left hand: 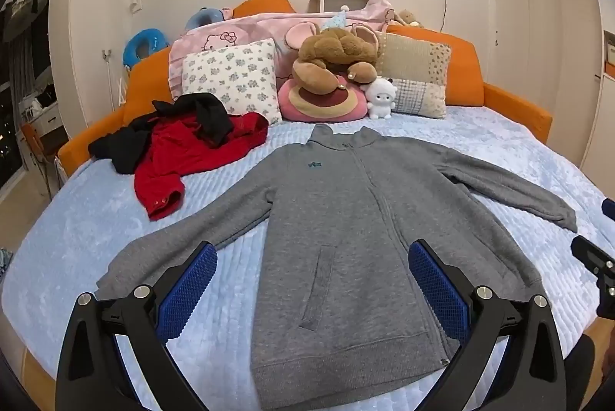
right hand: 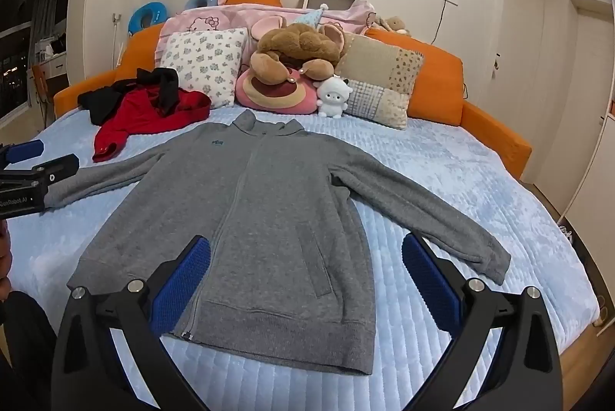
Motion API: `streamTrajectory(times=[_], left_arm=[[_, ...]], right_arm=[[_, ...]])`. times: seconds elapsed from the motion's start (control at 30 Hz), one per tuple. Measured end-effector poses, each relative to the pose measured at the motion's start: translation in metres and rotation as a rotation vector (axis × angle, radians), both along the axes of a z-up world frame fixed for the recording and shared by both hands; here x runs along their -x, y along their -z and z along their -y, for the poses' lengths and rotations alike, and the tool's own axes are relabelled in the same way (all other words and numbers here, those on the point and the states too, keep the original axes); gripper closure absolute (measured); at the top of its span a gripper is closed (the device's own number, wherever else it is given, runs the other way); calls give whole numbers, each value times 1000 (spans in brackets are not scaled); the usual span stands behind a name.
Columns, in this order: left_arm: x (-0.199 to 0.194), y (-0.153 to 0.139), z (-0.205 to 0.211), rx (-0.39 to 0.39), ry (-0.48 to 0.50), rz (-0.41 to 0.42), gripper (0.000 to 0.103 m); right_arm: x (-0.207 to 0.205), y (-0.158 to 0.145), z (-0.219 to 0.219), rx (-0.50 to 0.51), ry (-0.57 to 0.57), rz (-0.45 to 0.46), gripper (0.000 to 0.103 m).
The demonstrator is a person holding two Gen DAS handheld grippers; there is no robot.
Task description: Fold large clothes
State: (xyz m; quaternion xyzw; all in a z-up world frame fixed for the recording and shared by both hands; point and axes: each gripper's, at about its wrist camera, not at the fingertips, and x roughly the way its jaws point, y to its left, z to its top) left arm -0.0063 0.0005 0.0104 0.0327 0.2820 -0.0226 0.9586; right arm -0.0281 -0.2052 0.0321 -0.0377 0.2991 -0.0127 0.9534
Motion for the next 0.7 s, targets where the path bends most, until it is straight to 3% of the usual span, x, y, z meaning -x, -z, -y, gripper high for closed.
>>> streamTrajectory(times=[0.7], left_arm=[[-6, 6, -2, -10, 4, -19, 2]], right_arm=[[-1, -5, 7, 1, 7, -7, 4]])
